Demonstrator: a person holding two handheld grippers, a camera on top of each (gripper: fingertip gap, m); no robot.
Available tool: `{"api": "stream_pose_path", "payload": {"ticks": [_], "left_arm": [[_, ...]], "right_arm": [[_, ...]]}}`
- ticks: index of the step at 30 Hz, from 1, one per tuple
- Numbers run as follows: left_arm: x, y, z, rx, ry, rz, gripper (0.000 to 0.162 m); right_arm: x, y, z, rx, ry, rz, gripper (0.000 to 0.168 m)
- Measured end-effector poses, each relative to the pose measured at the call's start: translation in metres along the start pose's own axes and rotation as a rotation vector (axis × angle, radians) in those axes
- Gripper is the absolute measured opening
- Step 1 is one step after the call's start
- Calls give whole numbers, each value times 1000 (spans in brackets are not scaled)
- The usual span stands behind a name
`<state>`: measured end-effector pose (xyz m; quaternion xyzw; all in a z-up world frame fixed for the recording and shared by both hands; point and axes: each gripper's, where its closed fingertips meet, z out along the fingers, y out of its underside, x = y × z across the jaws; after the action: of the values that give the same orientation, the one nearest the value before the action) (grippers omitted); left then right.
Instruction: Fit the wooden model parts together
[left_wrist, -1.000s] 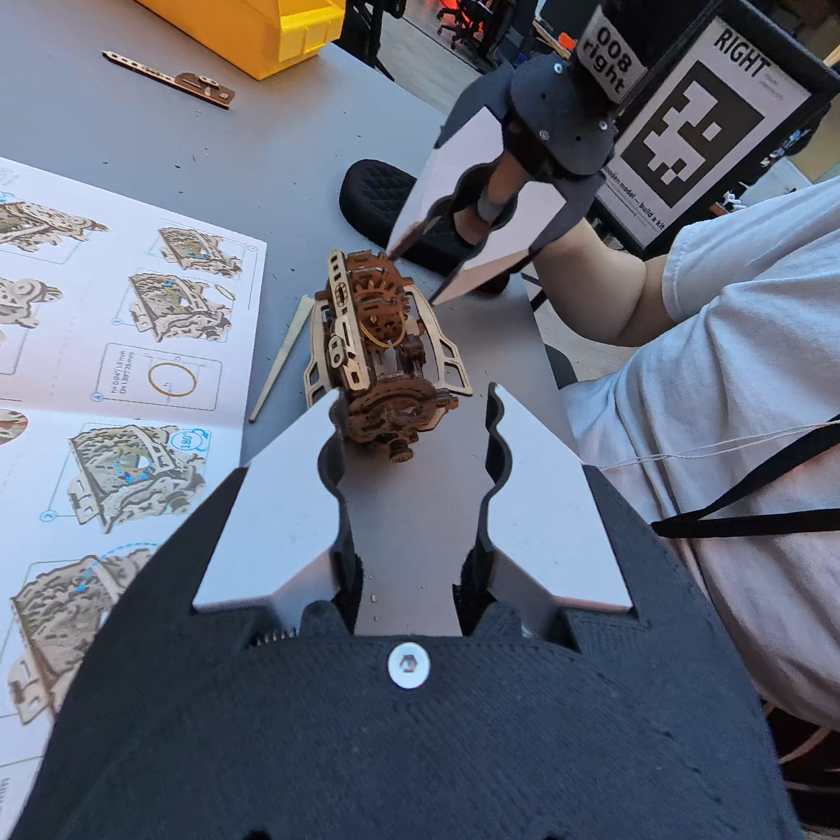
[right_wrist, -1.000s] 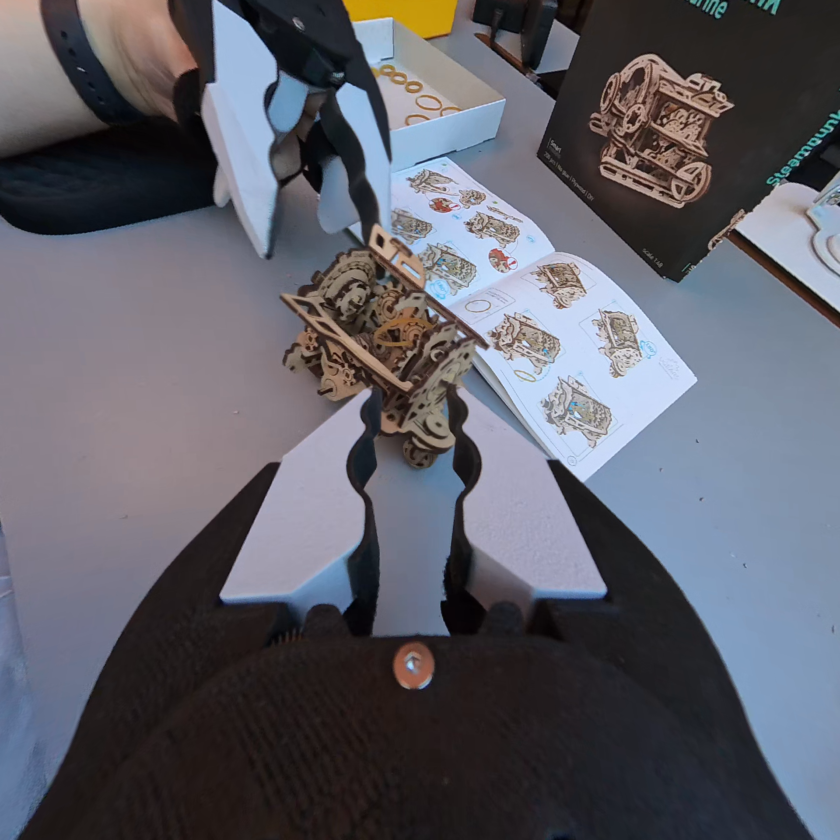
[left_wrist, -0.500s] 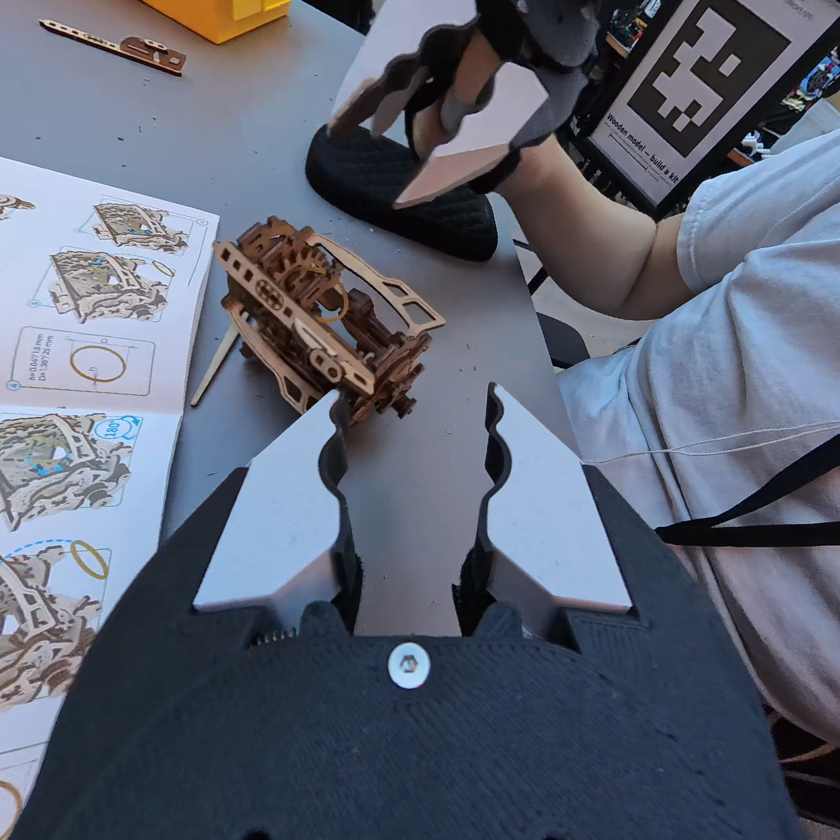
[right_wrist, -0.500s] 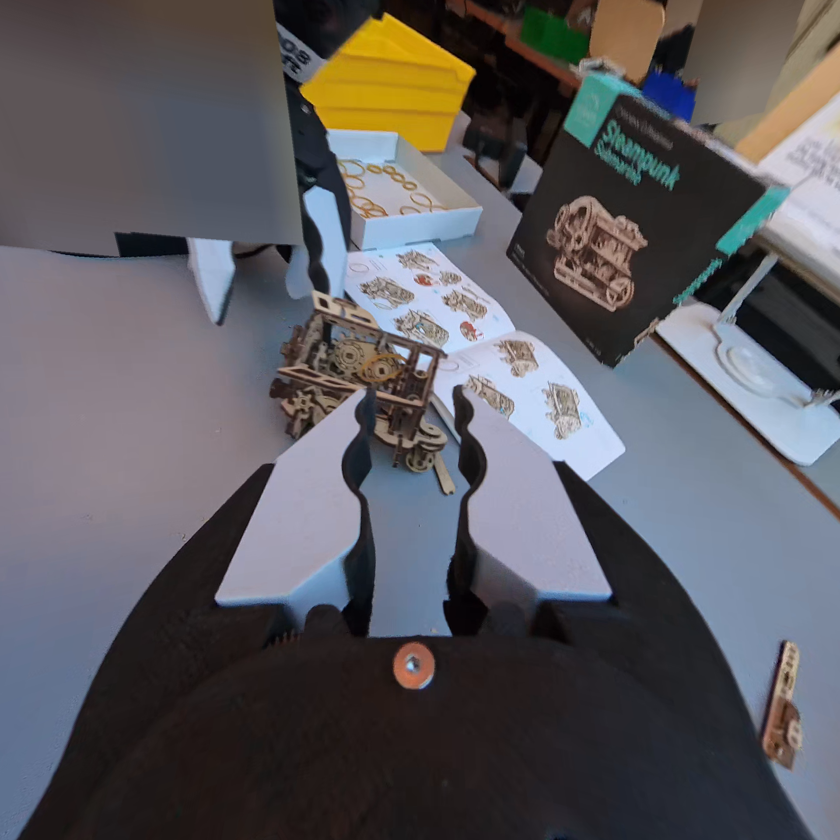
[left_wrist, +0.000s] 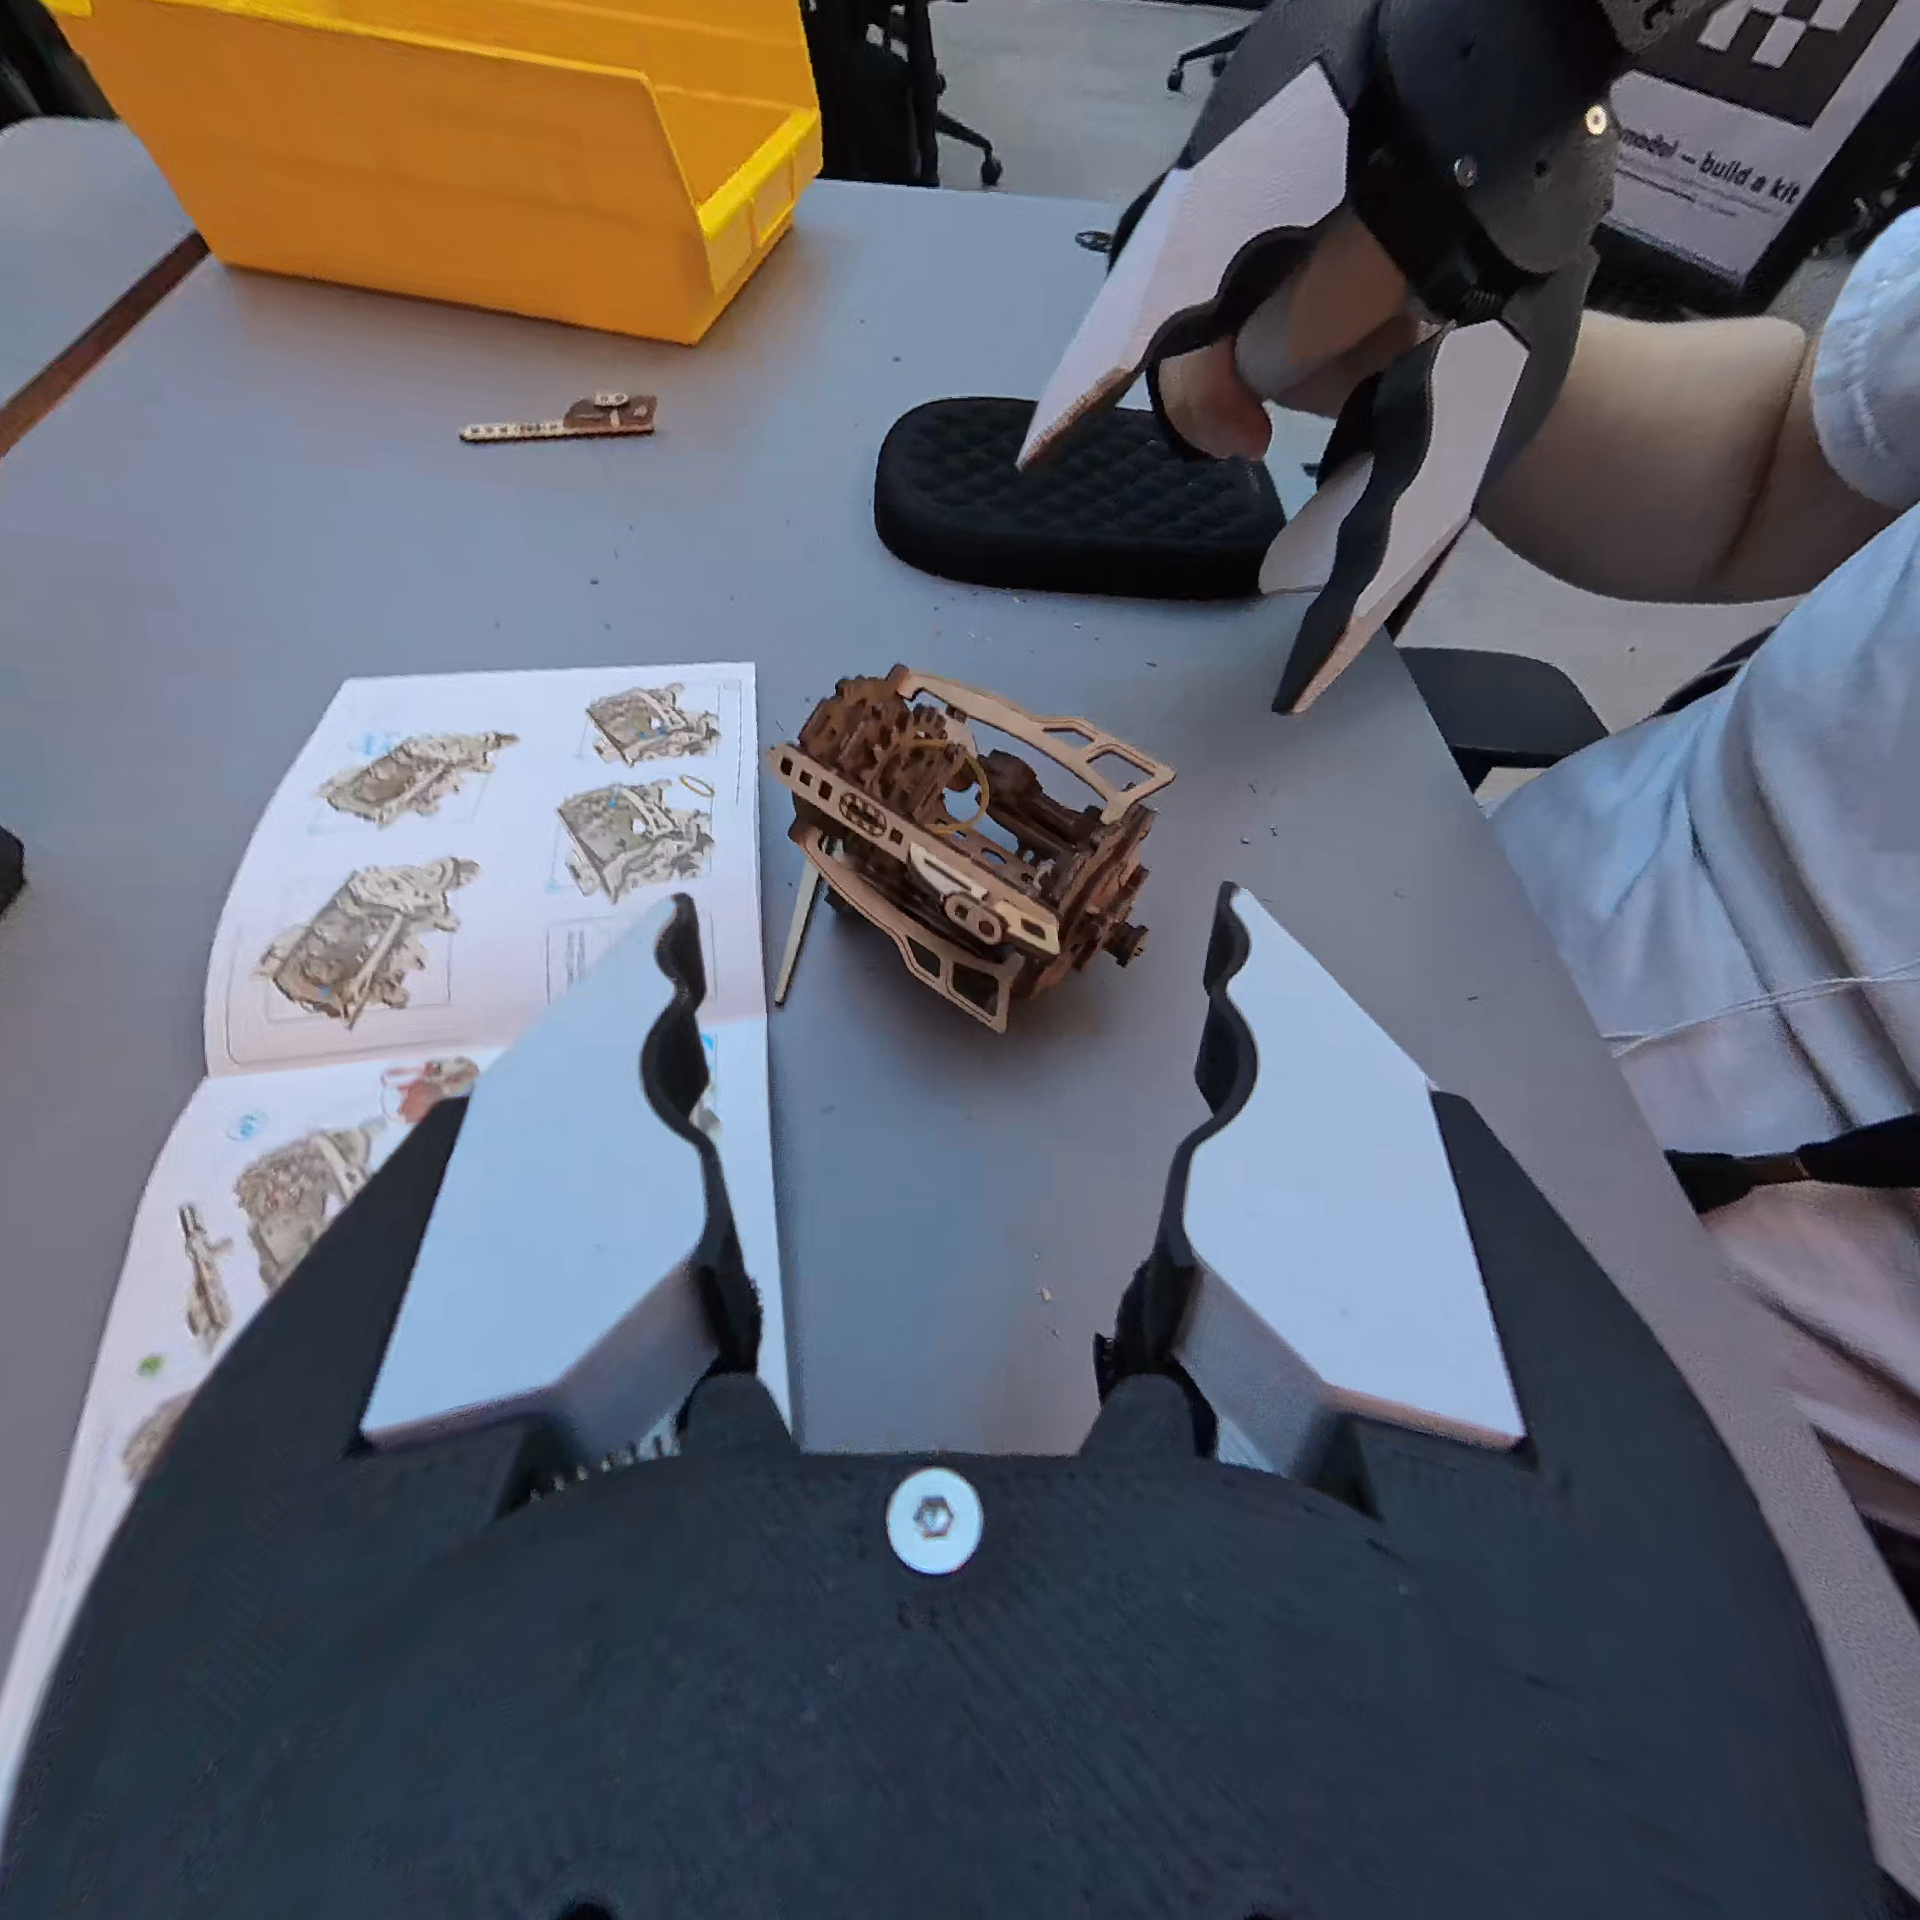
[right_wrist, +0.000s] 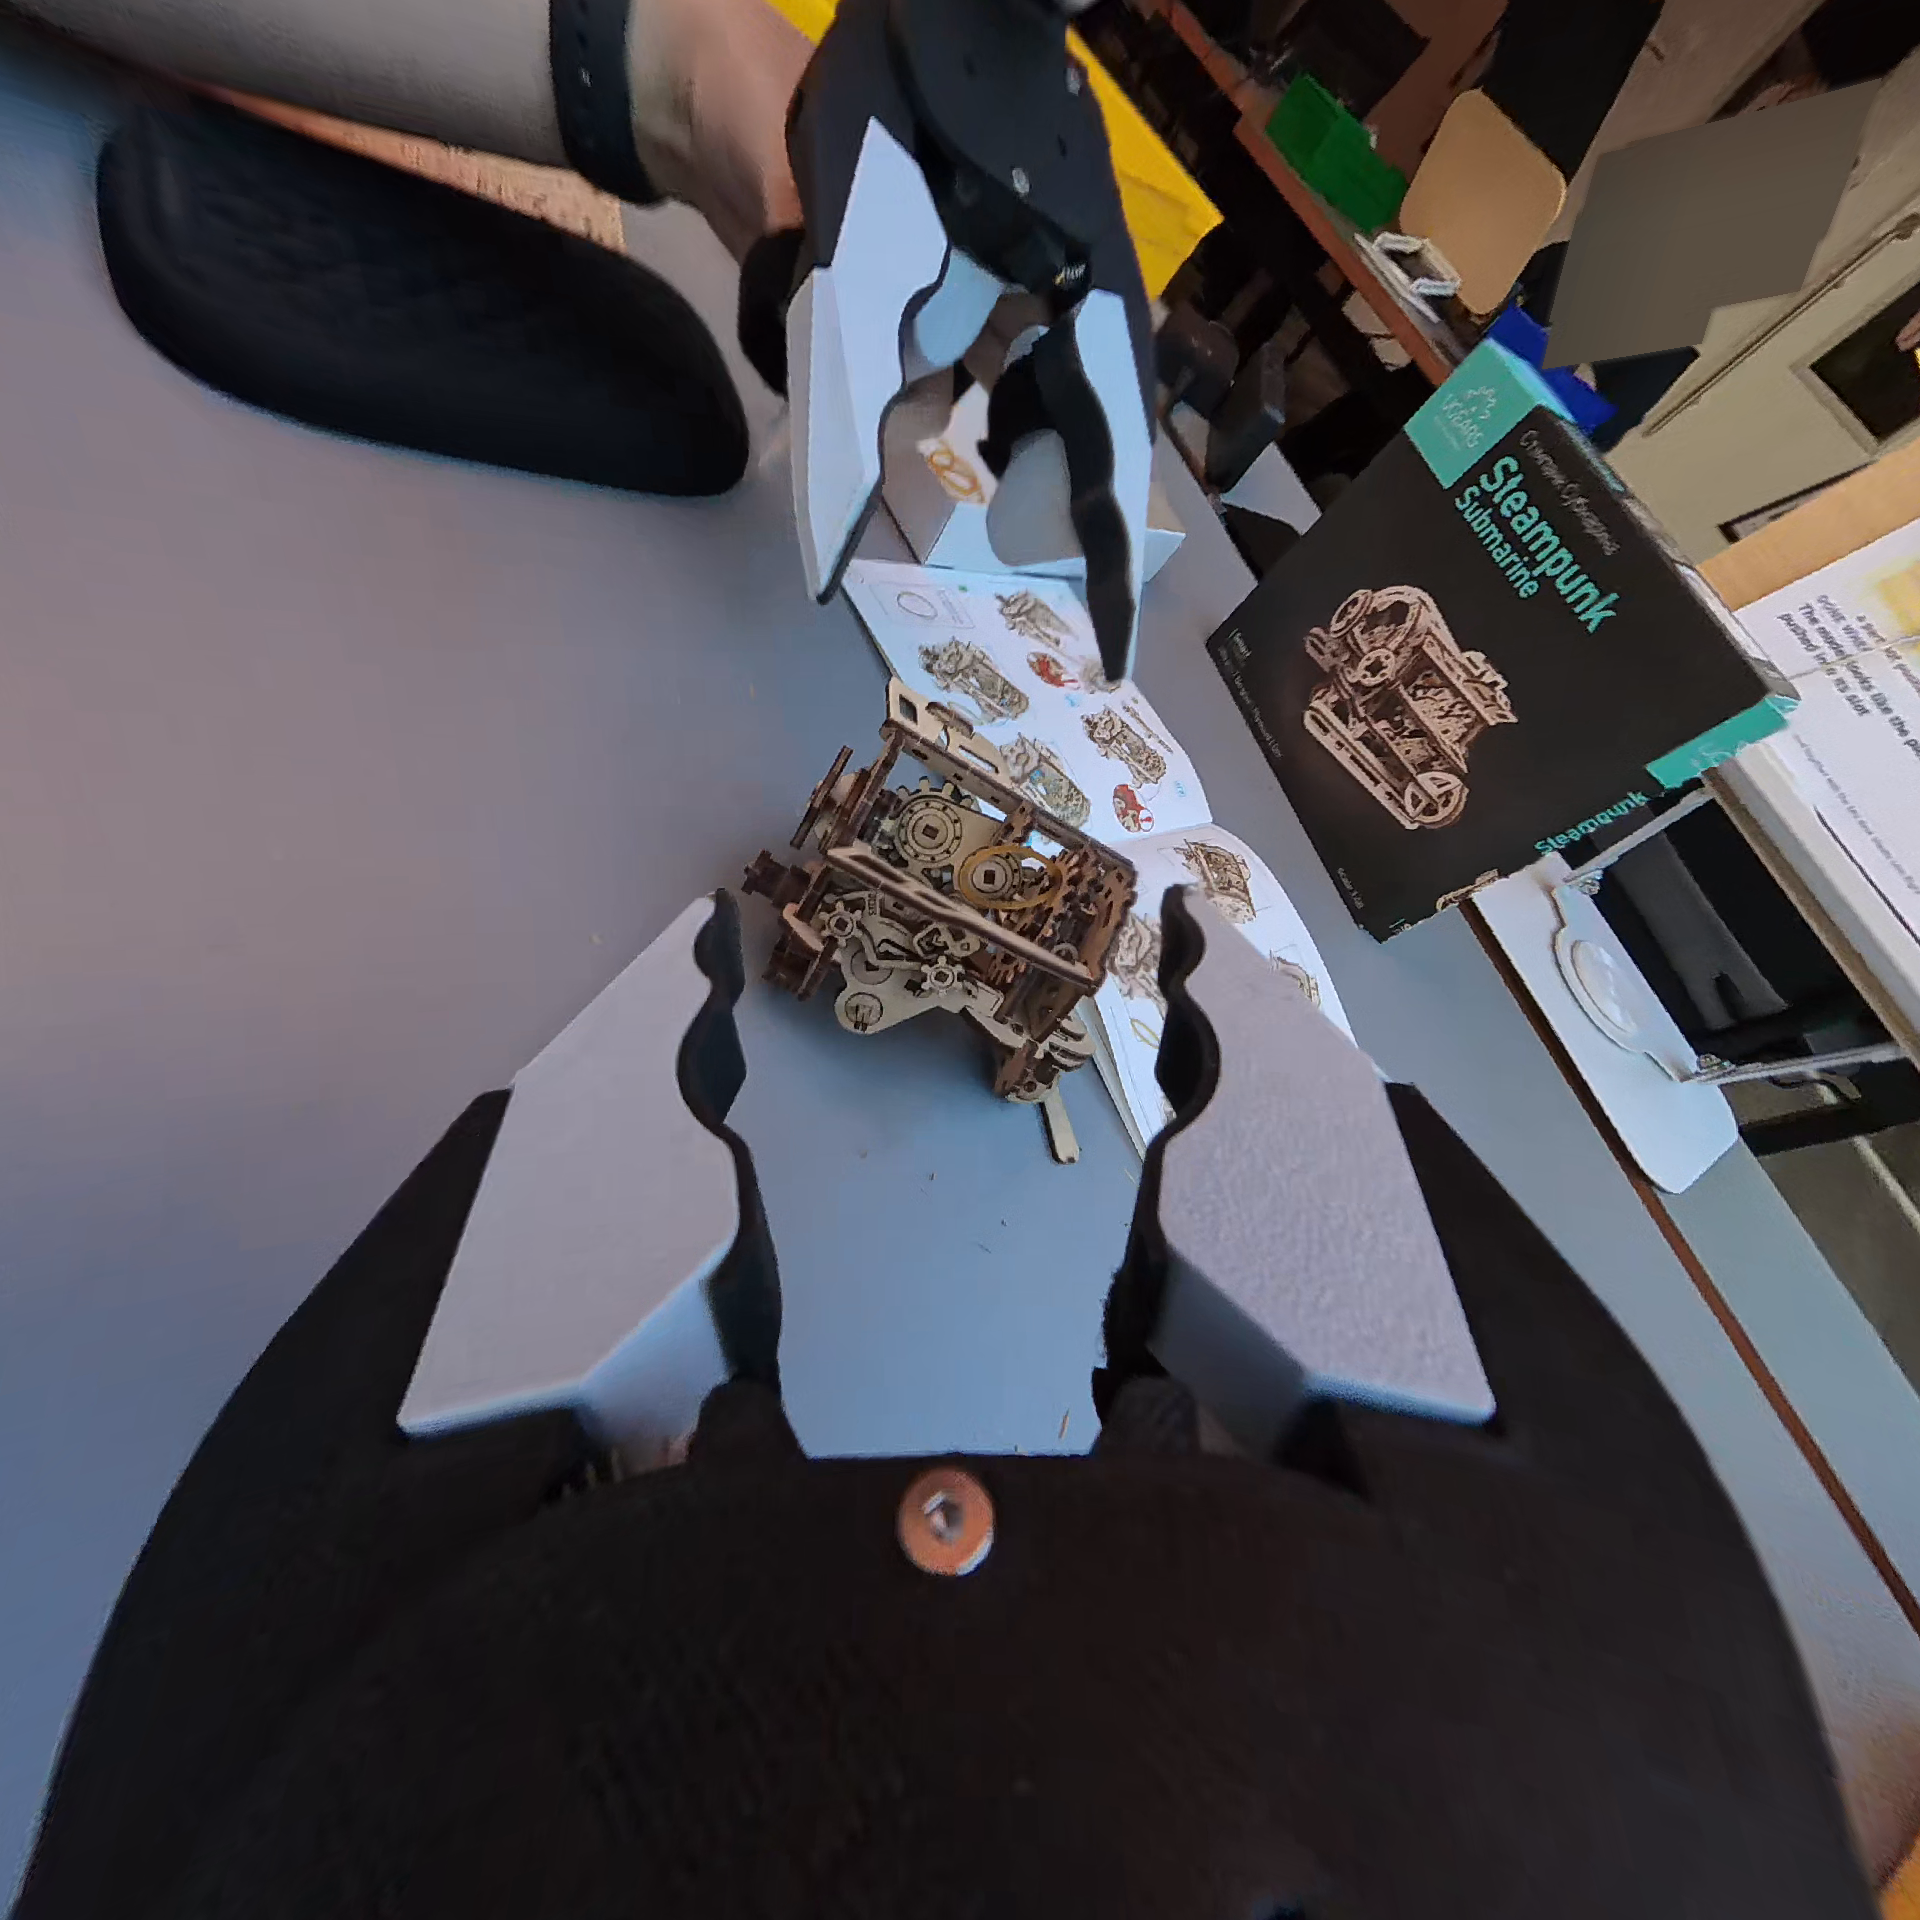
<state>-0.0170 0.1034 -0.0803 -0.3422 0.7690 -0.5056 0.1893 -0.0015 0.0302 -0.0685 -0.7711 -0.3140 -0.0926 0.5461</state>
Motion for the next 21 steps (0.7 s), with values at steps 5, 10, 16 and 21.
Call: {"api": "stream_pose_path", "payload": {"ticks": [5,10,16,21], "left_arm": [[-1,-7,22,-59,74,273,109],[6,3,44,-161,221,389,129],[10,7,50,-148,279,380,127],[7,16,45,-137,257,344,125]], "right_arm": [[9,-11,-20,149,94,123,84],[10,-9,-41,152,162,166,83],[1,-14,-62,148,204,170,84],[-8,-14,-62,139,214,174,85]]}}
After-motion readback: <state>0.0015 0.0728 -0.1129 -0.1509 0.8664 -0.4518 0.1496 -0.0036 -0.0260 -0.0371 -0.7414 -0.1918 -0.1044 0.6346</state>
